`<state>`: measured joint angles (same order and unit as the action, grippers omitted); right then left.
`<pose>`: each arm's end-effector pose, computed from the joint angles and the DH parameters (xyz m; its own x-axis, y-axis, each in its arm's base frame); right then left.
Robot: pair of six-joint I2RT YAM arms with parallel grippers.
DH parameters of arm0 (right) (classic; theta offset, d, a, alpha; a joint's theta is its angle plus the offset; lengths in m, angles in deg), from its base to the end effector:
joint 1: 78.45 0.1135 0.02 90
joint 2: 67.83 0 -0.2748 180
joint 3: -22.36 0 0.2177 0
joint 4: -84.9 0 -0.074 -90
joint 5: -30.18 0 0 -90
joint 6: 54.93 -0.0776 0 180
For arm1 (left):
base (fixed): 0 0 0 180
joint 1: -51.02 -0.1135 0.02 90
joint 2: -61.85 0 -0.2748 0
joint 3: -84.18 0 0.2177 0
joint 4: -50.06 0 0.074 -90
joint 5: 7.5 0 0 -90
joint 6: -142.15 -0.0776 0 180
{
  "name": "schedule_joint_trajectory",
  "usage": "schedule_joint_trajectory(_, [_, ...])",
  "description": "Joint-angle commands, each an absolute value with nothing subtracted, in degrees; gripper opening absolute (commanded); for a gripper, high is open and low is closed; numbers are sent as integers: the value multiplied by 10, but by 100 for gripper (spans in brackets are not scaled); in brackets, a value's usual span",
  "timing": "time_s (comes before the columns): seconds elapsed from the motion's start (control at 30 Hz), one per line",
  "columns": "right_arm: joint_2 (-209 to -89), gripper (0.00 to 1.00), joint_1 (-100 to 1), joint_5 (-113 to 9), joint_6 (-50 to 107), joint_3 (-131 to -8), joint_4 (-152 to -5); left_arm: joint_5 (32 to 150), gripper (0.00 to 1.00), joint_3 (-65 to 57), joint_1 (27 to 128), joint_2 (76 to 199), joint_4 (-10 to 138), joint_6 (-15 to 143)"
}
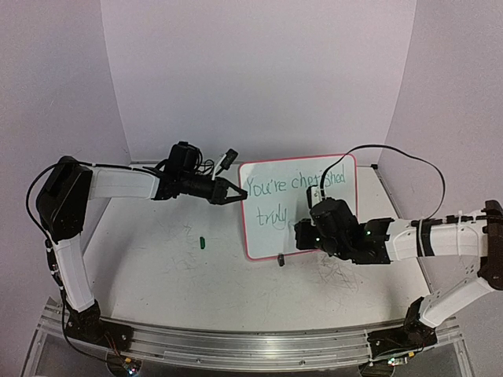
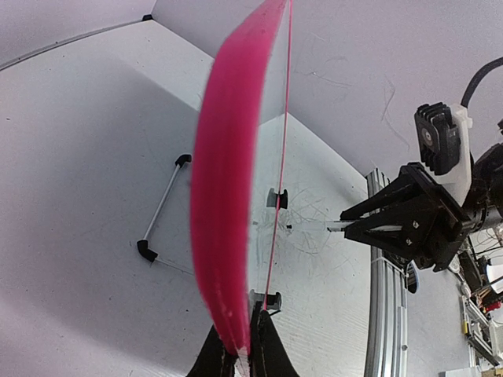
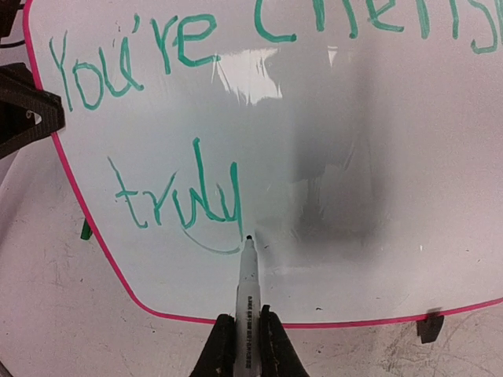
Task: Write a sentence on the whiteboard
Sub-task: Pick up the sentence from the whiteboard.
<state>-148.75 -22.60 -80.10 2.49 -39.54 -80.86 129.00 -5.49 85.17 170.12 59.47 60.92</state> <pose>0.1936 0.2375 0.2334 -0.5898 0.0302 -0.8070 -0.3512 0.8902 0.2901 0.3201 -0.2851 0.2452 -0.5238 0.2285 -0.8206 0.8464 0.2479 -0.4713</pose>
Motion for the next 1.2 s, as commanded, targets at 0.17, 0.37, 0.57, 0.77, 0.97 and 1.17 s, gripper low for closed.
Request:
schedule_joint_trajectory(0.17, [-1504, 0, -234, -825, 38, -424, -821, 1248, 0, -67, 861, 1695, 619, 565])
schedule_joint_trajectory(0.37, [-1518, 0, -239, -825, 45, -435, -823, 1247, 0, -66, 861, 1694, 620, 564])
schedule_joint_trajectory(0.57, [-1529, 0, -241, -845, 49, -445, -811, 1246, 0, -66, 861, 1693, 620, 564])
schedule_joint_trajectory(0.77, [-1445, 0, -233, -785, 42, -453, -772, 1243, 0, -65, 861, 1690, 622, 562])
schedule_joint_trajectory(0.97, [-1313, 0, -232, -795, 67, -417, -741, 1218, 17, -70, 861, 1680, 633, 561])
schedule_joint_trajectory(1.17, [-1277, 0, -238, -864, 102, -411, -696, 1185, 48, -91, 861, 1651, 668, 555])
